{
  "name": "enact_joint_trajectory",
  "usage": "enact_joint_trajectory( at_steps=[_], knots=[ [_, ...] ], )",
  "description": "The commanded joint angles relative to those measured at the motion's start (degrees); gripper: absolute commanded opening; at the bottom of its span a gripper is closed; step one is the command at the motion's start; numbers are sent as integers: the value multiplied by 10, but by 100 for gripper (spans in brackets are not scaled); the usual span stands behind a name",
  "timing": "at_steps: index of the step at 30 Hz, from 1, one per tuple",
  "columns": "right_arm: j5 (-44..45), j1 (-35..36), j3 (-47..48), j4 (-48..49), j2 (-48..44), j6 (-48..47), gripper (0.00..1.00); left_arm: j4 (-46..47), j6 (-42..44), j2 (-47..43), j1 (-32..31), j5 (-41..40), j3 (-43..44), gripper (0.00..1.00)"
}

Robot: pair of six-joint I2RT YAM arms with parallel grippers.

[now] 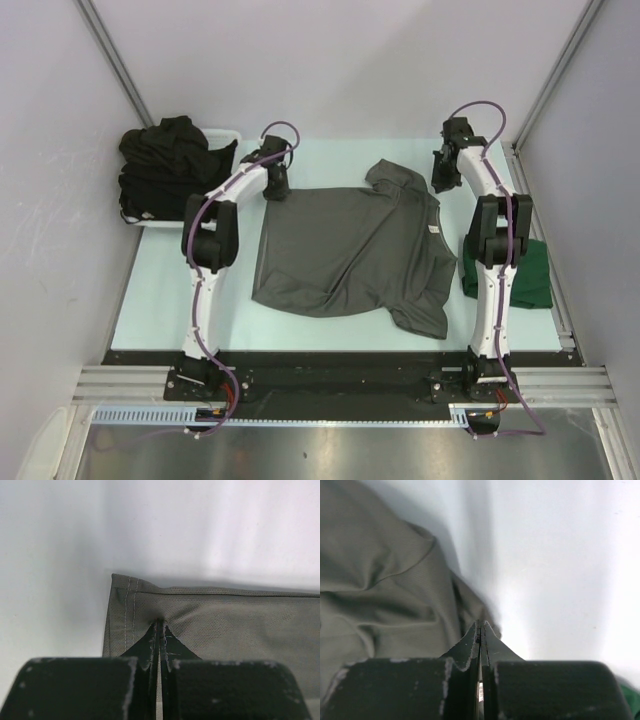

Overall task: Fold and stack the t-shirts
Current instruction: Flatten out the tshirt

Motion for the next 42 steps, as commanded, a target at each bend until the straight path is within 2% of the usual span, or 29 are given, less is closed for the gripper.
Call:
enact_joint_trajectory(
  at_steps=[1, 19, 27, 42],
  knots=[
    [0, -3, 7, -4, -15, 4, 0, -50, 17, -14, 17, -19, -36, 0],
    [-41, -1, 17, -25, 12, 15, 0, -66, 27, -37, 29, -44, -56, 0],
    [-46, 4, 44, -51, 50, 14, 0, -68, 28, -51, 31, -45, -80, 0],
    [9, 0, 79, -65, 101, -3, 0, -63, 37, -66, 33, -41, -97, 0]
  ],
)
